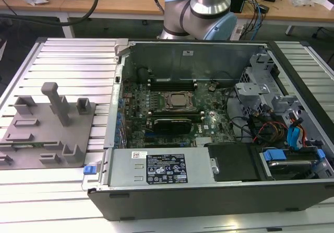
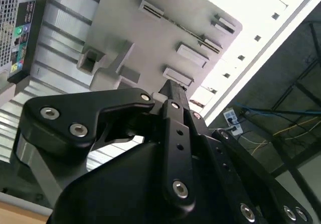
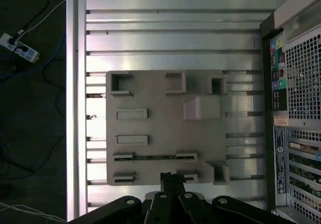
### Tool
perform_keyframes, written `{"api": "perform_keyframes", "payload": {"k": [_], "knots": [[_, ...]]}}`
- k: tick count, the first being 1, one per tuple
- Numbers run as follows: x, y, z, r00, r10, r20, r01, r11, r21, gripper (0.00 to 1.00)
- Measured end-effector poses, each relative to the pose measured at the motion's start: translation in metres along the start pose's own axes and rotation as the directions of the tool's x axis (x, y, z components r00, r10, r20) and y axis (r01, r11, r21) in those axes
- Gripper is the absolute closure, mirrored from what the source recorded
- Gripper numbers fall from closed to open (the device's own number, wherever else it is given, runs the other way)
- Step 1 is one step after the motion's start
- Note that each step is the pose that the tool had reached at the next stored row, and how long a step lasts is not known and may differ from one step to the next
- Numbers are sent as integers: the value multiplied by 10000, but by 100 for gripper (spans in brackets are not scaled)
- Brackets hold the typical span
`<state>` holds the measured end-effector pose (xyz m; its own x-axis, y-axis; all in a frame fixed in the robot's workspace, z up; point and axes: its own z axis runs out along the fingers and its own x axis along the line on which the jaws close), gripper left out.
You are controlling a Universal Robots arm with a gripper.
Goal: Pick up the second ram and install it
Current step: 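Pick up the second ram and move it above second insertion slot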
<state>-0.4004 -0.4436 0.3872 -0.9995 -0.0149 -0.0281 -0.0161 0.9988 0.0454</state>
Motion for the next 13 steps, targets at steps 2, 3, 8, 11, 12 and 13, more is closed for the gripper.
{"api": "perform_keyframes", "payload": {"k": [2,3,8,11,12,13], "knots": [[0,0,0,9943,-1066,-47,1066,9943,-32,89],[0,0,0,9902,-1395,-60,1395,9902,-44,89],[0,0,0,9608,-2771,-115,2770,9608,-96,89],[0,0,0,9299,-3675,-147,3674,9300,-135,89],[0,0,0,9200,-3915,-156,3913,9201,-146,89],[0,0,0,9107,-4127,-162,4125,9108,-156,89]]}}
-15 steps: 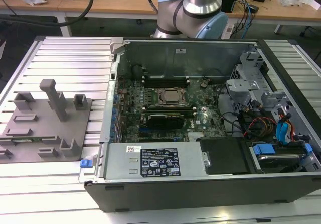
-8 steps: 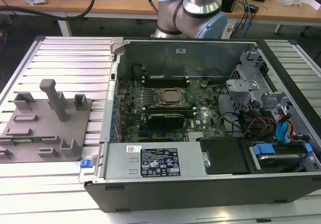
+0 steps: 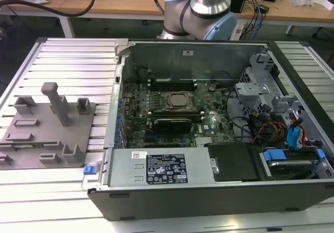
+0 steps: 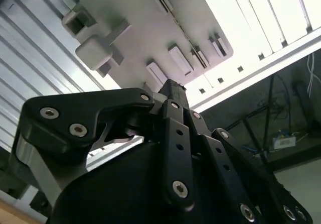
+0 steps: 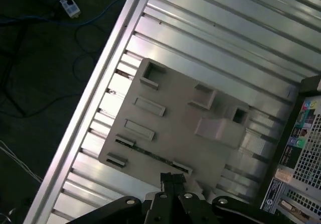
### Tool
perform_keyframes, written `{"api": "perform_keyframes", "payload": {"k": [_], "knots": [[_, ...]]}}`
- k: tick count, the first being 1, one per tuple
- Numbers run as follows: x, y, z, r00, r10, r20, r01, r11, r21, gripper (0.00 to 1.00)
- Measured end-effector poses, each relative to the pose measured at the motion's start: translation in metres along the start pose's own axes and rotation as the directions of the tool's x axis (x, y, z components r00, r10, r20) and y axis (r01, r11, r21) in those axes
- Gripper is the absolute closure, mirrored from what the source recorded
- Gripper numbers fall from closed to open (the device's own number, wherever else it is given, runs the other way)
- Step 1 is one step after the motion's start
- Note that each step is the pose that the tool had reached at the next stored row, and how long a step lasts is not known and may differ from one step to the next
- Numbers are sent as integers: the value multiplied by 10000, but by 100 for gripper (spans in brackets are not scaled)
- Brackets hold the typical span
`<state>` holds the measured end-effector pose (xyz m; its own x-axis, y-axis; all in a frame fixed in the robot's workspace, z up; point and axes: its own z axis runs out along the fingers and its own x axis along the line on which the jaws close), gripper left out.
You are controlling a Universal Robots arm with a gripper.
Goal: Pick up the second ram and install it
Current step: 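Pick up the second ram and move it above second insertion slot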
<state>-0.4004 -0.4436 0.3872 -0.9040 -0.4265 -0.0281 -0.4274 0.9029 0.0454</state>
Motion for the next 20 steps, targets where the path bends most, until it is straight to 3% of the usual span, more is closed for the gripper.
{"api": "perform_keyframes", "payload": {"k": [5,8,11,13,14,16,17,19,20], "knots": [[0,0,0,9974,-724,-33,723,9974,-21,89],[0,0,0,9927,-1202,-53,1202,9927,-37,89],[0,0,0,9810,-1940,-83,1939,9810,-63,89],[0,0,0,9695,-2447,-102,2446,9696,-83,89],[0,0,0,9607,-2774,-115,2773,9607,-96,89],[0,0,0,9490,-3149,-128,3147,9491,-112,89],[0,0,0,9414,-3369,-137,3368,9415,-121,89],[0,0,0,9213,-3886,-154,3884,9214,-145,89],[0,0,0,9140,-4053,-161,4051,9142,-153,89]]}}
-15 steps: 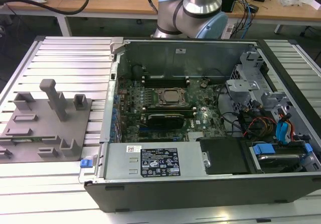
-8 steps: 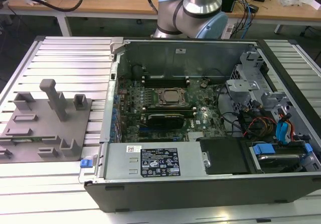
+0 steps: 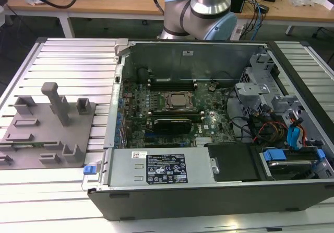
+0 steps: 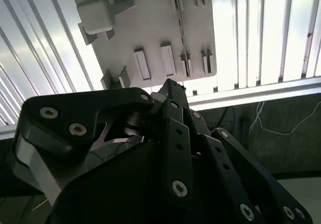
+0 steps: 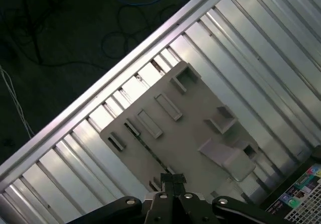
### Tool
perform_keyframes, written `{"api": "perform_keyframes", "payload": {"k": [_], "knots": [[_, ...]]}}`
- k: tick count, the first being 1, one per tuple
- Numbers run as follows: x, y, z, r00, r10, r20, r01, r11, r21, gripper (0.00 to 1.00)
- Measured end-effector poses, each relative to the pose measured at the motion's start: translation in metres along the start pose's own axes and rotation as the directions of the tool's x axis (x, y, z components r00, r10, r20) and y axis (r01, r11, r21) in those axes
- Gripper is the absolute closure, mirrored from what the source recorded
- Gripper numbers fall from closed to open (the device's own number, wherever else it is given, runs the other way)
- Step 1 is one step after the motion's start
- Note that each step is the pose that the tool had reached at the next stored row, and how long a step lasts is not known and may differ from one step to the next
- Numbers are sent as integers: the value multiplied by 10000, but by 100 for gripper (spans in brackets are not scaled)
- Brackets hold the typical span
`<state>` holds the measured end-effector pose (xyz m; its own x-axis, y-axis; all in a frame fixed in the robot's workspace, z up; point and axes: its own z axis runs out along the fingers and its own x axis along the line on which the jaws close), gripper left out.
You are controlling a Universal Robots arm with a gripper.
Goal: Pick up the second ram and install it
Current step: 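Pick up the second ram and move it above second insertion slot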
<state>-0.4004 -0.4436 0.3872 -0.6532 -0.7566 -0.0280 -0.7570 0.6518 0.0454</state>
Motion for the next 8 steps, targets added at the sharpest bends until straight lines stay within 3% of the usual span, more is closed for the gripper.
{"api": "perform_keyframes", "payload": {"k": [5,8], "knots": [[0,0,0,9974,-713,-31,713,9975,-21,89],[0,0,0,9925,-1222,-53,1222,9925,-38,89]]}}
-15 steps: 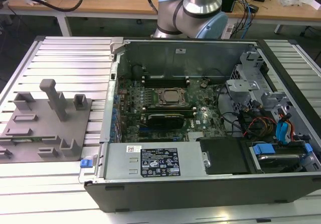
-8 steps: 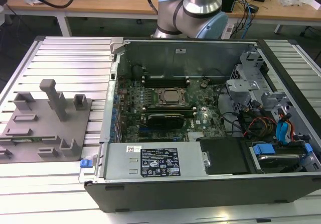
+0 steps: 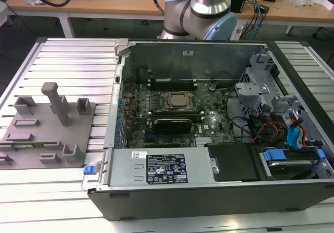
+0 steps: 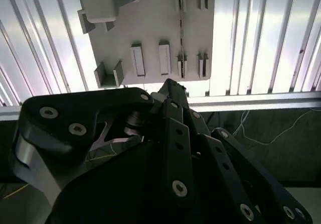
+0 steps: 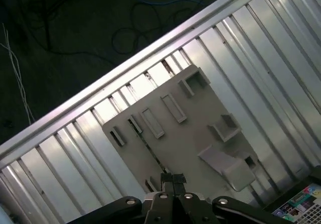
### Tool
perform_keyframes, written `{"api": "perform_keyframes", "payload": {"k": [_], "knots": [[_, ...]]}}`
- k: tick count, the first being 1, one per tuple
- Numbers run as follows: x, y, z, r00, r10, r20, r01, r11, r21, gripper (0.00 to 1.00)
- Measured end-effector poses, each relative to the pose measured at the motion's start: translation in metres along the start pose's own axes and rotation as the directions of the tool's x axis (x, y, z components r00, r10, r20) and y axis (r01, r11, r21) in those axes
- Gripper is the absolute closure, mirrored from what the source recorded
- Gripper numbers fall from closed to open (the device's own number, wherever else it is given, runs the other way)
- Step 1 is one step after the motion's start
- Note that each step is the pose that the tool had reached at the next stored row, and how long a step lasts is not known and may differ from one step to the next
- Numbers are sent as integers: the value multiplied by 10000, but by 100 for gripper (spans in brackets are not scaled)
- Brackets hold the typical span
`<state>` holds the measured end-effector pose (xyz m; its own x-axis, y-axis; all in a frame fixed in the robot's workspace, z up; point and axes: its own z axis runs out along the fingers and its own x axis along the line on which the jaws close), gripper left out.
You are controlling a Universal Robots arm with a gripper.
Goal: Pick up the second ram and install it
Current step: 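Pick up the second ram and move it above second insertion slot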
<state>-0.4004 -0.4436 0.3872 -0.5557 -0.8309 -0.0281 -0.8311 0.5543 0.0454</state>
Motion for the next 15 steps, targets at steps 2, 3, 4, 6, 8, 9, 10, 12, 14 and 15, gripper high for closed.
{"api": "perform_keyframes", "payload": {"k": [2,3,4,6,8,9,10,12,14,15], "knots": [[0,0,0,9993,-376,-17,376,9993,-10,89],[0,0,0,9983,-581,-26,581,9983,-16,89],[-1,-1,-1,9965,-830,-124,831,9965,22,89],[0,-1,1,9929,-1163,-236,1165,9932,67,89],[1,-1,1,9886,-1482,-277,1485,9889,69,89],[0,0,0,9847,-1717,-288,1720,9851,60,89],[0,0,1,9776,-2082,-301,2085,9780,47,89],[0,0,1,9655,-2585,-321,2587,9660,28,89],[0,0,1,9488,-3139,-342,3141,9494,5,89],[0,0,1,9436,-3293,-347,3295,9442,-2,89]]}}
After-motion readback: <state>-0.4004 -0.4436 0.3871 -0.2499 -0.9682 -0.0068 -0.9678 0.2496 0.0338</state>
